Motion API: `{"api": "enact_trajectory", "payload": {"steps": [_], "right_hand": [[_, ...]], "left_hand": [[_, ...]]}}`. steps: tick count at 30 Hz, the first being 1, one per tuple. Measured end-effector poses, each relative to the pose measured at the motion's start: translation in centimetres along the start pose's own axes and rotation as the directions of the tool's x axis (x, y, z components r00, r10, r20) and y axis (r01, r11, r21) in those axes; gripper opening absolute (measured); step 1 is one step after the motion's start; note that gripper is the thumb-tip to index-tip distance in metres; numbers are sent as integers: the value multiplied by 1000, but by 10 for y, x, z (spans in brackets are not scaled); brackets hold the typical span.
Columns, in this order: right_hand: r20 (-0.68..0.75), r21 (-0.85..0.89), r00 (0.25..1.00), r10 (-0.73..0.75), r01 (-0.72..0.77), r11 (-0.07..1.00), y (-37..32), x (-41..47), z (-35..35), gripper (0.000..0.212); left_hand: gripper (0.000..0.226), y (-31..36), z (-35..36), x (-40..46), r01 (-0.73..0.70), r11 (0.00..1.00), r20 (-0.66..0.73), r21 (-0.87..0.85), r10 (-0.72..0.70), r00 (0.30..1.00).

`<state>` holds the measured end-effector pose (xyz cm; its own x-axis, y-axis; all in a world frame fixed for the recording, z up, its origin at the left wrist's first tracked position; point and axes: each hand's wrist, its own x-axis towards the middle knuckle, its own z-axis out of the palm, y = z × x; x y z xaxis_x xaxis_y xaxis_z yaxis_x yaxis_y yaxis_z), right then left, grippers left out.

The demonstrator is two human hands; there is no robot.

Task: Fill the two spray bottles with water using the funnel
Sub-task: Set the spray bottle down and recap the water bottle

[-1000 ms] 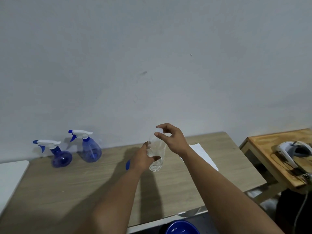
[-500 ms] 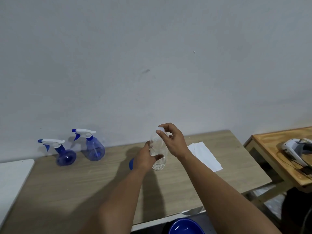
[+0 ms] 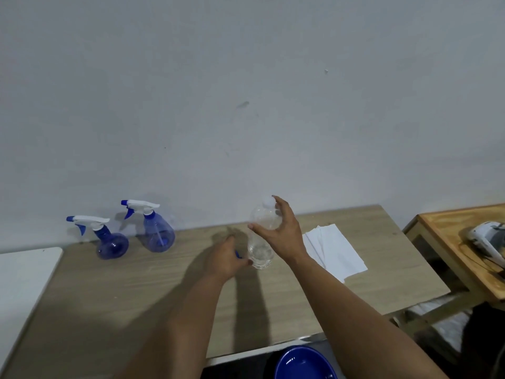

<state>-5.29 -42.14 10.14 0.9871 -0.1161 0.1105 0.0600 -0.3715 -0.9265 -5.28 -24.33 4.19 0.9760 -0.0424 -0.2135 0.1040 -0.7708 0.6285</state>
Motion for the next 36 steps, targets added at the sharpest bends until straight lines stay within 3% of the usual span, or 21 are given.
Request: {"api": "enact_trajectory", "payload": {"steps": [4, 9, 16, 26, 36], "right_hand": [[-7, 16, 998, 65, -65, 998, 24, -10, 14, 96], [-29, -13, 991, 128, -129, 992, 65, -14, 26, 79], [-36, -9, 983, 179, -179, 984, 86, -12, 44, 76], [-37, -27, 989, 141, -142, 989, 79, 11, 45, 66], [1, -19, 997, 79, -79, 997, 77, 89, 69, 70]], "left_hand": [[89, -29, 3, 4, 50, 997, -21, 65, -49, 999], [79, -54, 22, 17, 70, 995, -10, 67, -69, 998], [57, -64, 38, 32, 53, 983, -161, 177, -24, 987], [55, -65, 25, 48, 17, 985, -166, 172, 12, 986], [48, -63, -4, 97, 31, 982, -160, 185, -1, 987]]}}
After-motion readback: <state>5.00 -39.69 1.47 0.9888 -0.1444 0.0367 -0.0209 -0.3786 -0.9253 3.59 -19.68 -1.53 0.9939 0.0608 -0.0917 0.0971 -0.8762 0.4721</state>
